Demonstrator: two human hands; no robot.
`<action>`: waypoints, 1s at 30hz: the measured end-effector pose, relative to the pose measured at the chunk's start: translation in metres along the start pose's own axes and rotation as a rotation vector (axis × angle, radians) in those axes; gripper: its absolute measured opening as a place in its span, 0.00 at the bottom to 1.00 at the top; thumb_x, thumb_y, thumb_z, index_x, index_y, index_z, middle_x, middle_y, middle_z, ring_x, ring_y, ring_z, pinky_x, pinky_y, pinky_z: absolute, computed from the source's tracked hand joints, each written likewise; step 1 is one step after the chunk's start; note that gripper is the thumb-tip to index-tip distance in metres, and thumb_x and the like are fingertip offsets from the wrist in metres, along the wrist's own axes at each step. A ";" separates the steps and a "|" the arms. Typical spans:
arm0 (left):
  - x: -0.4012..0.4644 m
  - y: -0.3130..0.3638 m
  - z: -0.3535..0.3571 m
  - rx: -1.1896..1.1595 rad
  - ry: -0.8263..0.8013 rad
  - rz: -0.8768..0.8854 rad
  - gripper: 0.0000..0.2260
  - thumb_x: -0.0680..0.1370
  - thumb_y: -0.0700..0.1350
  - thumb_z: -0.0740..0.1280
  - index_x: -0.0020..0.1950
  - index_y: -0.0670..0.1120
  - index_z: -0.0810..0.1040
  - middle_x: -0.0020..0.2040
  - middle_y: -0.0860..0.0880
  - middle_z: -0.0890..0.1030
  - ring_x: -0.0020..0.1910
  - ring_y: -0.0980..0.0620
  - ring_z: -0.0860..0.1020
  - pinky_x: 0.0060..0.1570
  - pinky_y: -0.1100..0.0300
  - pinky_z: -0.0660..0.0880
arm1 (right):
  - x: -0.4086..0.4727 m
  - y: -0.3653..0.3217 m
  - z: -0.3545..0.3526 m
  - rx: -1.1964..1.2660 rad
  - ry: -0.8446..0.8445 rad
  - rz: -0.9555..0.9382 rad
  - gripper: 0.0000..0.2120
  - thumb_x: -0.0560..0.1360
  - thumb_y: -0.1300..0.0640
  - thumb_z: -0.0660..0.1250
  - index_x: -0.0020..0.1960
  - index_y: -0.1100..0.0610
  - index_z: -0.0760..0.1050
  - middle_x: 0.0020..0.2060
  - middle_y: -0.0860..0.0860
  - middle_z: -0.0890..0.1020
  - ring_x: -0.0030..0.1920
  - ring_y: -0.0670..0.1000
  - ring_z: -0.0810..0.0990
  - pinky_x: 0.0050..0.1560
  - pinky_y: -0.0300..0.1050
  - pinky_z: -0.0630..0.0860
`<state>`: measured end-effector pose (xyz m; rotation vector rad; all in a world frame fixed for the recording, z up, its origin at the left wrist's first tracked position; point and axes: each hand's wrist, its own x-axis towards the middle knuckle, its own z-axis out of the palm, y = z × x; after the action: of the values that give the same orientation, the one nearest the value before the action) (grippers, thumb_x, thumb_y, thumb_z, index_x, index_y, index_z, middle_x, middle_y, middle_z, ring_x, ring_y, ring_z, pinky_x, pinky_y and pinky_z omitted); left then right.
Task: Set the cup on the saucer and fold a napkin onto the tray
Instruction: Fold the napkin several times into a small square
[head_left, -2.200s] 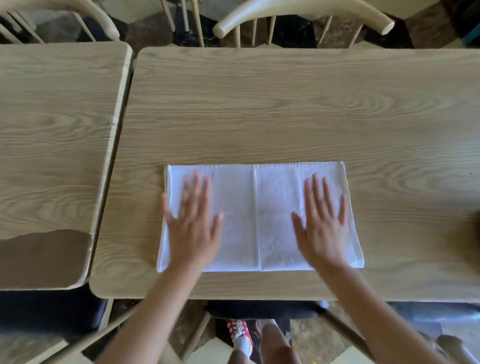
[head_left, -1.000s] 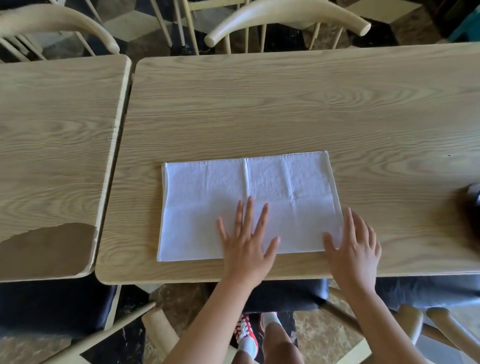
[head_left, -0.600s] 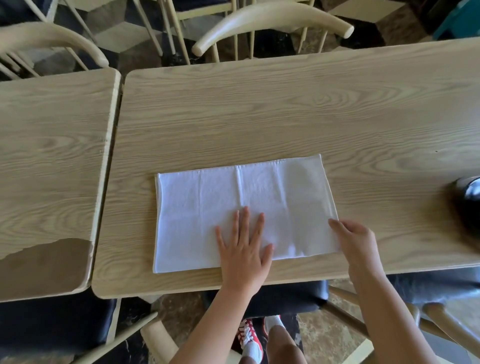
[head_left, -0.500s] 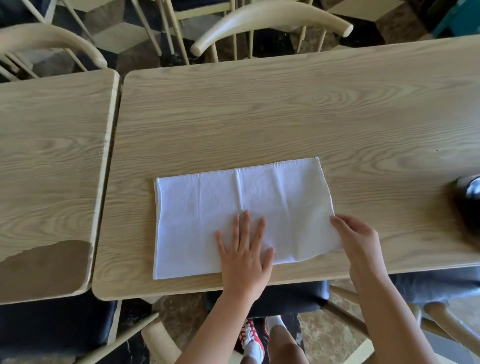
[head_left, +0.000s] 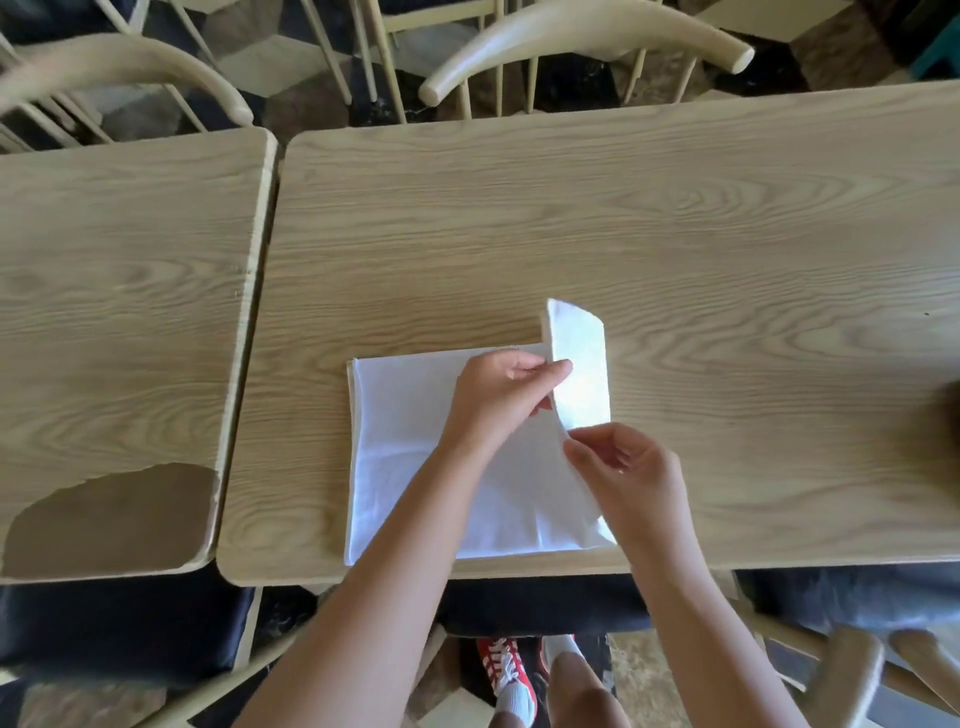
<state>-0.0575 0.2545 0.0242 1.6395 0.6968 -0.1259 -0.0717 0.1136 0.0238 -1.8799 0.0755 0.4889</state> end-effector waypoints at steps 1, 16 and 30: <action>0.003 -0.001 -0.005 0.036 0.009 0.013 0.12 0.70 0.47 0.71 0.42 0.37 0.80 0.32 0.48 0.80 0.31 0.55 0.77 0.45 0.53 0.78 | -0.003 -0.002 0.008 -0.030 -0.019 -0.015 0.08 0.70 0.59 0.70 0.35 0.48 0.80 0.32 0.39 0.83 0.34 0.39 0.78 0.35 0.26 0.71; -0.012 -0.060 -0.119 0.139 0.154 0.105 0.09 0.70 0.48 0.69 0.41 0.43 0.78 0.33 0.51 0.74 0.33 0.57 0.70 0.37 0.60 0.67 | -0.033 -0.022 0.100 -0.212 -0.223 -0.159 0.04 0.72 0.53 0.67 0.44 0.51 0.80 0.33 0.37 0.79 0.35 0.36 0.74 0.42 0.33 0.71; -0.019 -0.114 -0.140 0.430 0.402 0.060 0.03 0.72 0.40 0.69 0.42 0.48 0.78 0.36 0.57 0.78 0.36 0.61 0.75 0.35 0.74 0.69 | -0.044 0.022 0.149 -0.599 -0.293 -0.294 0.08 0.75 0.54 0.61 0.47 0.50 0.79 0.42 0.44 0.83 0.39 0.45 0.78 0.48 0.42 0.59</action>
<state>-0.1726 0.3808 -0.0368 2.1265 0.9719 0.1103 -0.1621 0.2341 -0.0209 -2.3219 -0.5932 0.6202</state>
